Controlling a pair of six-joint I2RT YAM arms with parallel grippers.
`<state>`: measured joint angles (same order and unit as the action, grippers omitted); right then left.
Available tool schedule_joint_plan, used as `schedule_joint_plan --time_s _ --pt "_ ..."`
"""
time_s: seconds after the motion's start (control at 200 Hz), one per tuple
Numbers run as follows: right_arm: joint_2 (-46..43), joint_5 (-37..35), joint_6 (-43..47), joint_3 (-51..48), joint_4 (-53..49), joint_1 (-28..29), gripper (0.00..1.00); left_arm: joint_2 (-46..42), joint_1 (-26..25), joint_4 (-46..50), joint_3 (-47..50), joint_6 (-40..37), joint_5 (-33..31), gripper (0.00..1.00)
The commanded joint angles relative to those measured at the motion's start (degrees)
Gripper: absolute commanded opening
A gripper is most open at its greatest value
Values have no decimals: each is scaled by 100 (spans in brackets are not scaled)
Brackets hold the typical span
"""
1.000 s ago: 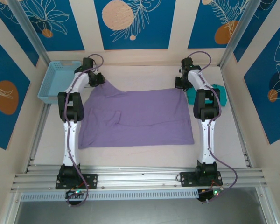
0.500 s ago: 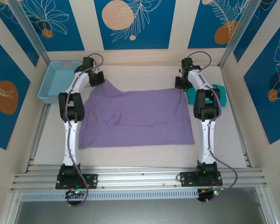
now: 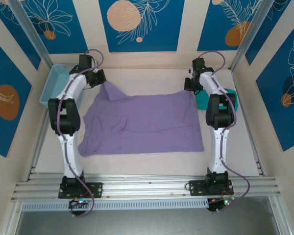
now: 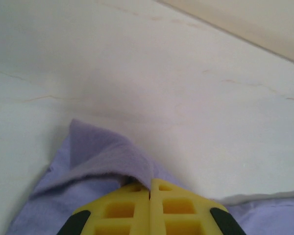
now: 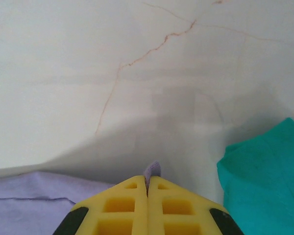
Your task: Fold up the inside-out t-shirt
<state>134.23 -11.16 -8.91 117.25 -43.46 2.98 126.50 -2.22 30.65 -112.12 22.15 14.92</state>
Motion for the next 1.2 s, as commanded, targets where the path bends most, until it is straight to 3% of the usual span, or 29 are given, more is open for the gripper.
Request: schedule_joint_plan --time_s 0.0,0.235,0.58,0.77,1.195 --pt "-470 195 -5 -303 124 0 0 -541 72 -434 671 99 -60 0" --pt "-1235 192 -83 -1142 202 -17 0 -1800 90 -961 2277 270 -33 0" --pt "-2986 -204 -473 -3043 199 -103 0 -3914 386 -751 4369 518 114 0" --pt "-3612 -99 -732 -3896 273 -158 0 -4596 552 -250 4749 489 117 0" --pt "-4229 -150 -1039 -5123 326 -87 0 -5258 603 648 5315 166 366 0"
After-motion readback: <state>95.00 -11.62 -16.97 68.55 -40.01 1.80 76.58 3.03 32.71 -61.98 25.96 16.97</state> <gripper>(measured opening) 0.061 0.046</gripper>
